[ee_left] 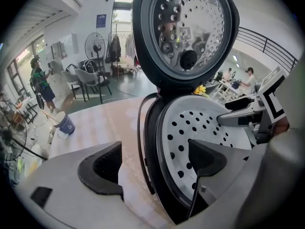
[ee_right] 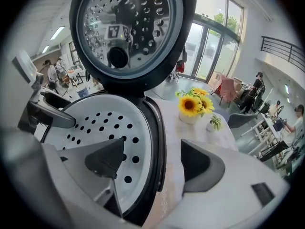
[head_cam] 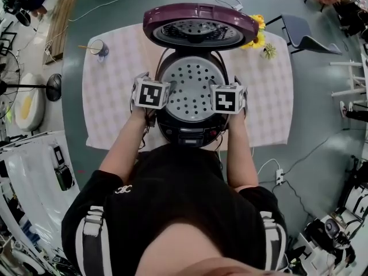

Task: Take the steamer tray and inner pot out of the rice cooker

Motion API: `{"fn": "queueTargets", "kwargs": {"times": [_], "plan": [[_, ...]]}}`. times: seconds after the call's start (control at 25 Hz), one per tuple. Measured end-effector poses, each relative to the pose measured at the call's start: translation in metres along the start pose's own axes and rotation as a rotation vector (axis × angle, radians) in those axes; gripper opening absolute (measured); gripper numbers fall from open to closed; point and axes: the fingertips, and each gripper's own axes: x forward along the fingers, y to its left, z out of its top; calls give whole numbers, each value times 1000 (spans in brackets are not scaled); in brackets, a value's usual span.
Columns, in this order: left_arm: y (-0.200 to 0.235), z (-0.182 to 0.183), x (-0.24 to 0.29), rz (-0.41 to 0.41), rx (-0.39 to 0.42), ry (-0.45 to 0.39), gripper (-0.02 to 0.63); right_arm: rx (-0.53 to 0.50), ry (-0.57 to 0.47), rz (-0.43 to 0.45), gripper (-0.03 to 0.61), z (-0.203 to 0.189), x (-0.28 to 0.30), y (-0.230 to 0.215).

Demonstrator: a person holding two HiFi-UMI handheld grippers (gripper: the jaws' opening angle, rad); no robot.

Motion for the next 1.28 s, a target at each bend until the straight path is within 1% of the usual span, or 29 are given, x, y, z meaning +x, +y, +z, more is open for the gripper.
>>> {"fn": "queueTargets", "kwargs": {"times": [0.08,0.16,0.2,0.24,0.32,0.44,0.52,0.64,0.72,0.84,1.04,1.12,1.28], "plan": [[2,-3,6,19,1,24,436,-9,-1,0,373,2,2,0],[6,-5,11,51,11,42,407,-22,-1,-3,360,3,4,-2],[6,-6,14,63,16,48,374,-23,4,-12,342,2,5,-4],[6,-7,16,73,20,56,327,-22,8,-25,316,1,6,-6],[4,-8,17,81,22,67,295,-17,11,-40,249,0,7,-9],[3,-7,17,74,12,73,261,-8,9,-25,203,0,7,-7],[4,-7,15,75,-1,73,209,-5,2,-14,176,0,5,-4],[5,-7,12,73,-29,72,194,0,-13,-1,149,1,-1,1],[5,-5,10,80,-40,66,182,7,-28,4,146,2,-3,1],[5,3,5,107,-32,20,172,13,-57,5,144,5,-8,-3],[2,16,-18,117,-19,-50,166,11,-137,6,109,21,-29,1],[2,23,-30,128,-11,-86,157,11,-164,14,99,27,-37,3],[-4,34,-53,123,2,-155,122,22,-223,24,70,35,-58,7]]}}
